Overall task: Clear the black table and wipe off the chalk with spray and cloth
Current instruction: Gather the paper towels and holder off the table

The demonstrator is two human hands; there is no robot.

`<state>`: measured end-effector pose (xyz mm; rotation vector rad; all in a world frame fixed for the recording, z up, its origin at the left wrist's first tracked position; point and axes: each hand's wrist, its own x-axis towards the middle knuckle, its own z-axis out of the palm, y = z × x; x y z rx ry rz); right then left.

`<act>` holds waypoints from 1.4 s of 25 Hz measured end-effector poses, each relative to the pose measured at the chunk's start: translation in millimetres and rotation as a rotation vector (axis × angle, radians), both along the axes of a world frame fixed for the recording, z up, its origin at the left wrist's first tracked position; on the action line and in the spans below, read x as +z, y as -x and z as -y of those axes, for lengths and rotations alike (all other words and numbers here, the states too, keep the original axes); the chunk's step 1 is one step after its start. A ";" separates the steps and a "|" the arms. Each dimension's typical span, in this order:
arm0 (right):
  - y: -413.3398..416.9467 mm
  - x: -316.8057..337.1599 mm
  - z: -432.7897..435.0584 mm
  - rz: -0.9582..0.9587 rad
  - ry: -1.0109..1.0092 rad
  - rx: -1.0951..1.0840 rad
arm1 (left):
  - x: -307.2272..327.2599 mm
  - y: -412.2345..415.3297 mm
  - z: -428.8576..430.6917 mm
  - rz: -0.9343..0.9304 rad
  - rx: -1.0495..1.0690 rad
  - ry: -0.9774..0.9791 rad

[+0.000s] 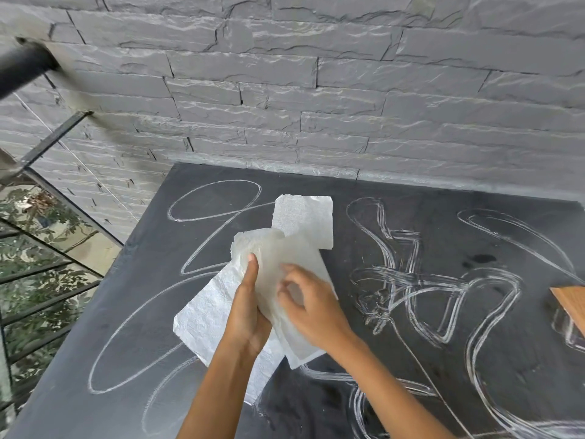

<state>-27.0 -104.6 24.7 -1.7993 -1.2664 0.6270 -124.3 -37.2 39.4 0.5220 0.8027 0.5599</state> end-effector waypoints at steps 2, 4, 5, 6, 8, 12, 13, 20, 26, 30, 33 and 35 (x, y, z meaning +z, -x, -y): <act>4.2 -2.7 -5.1 0.002 0.026 0.053 | -2.2 1.2 -1.3 -0.089 0.018 -0.063; -10.4 -6.2 -18.6 -0.011 -0.031 -0.026 | -4.4 5.3 -4.5 -0.198 0.073 -0.078; -23.9 -10.9 -29.8 0.036 -0.043 -0.083 | -4.8 8.1 -5.7 -0.211 0.099 -0.070; -39.7 -17.5 -42.5 0.113 -0.016 -0.129 | -5.2 12.0 -6.9 -0.207 0.119 -0.063; -70.6 -34.2 -65.8 0.324 0.140 -0.145 | -5.9 20.1 -8.0 -0.193 0.138 -0.053; -103.7 -69.5 -89.3 0.576 0.411 0.062 | -11.7 30.7 -8.5 -0.181 0.159 -0.017; -105.8 -74.1 -91.8 0.655 0.407 0.092 | -13.0 31.4 -8.3 -0.177 0.156 -0.013; -95.2 -60.9 -88.2 0.636 0.336 -0.249 | -24.6 36.0 -10.3 -0.208 0.178 0.017; -29.1 -1.8 -36.9 0.152 0.097 -0.299 | -21.4 34.5 -1.8 -0.197 0.165 0.018; 23.1 10.4 -5.6 0.184 0.069 -0.028 | -4.8 30.7 7.1 -0.054 0.045 -0.042; 44.9 5.7 7.5 0.177 0.069 0.143 | 1.8 34.1 15.0 -0.077 0.020 -0.084; 50.6 4.8 10.5 0.049 0.015 0.153 | 0.9 45.2 16.0 -0.175 0.078 -0.141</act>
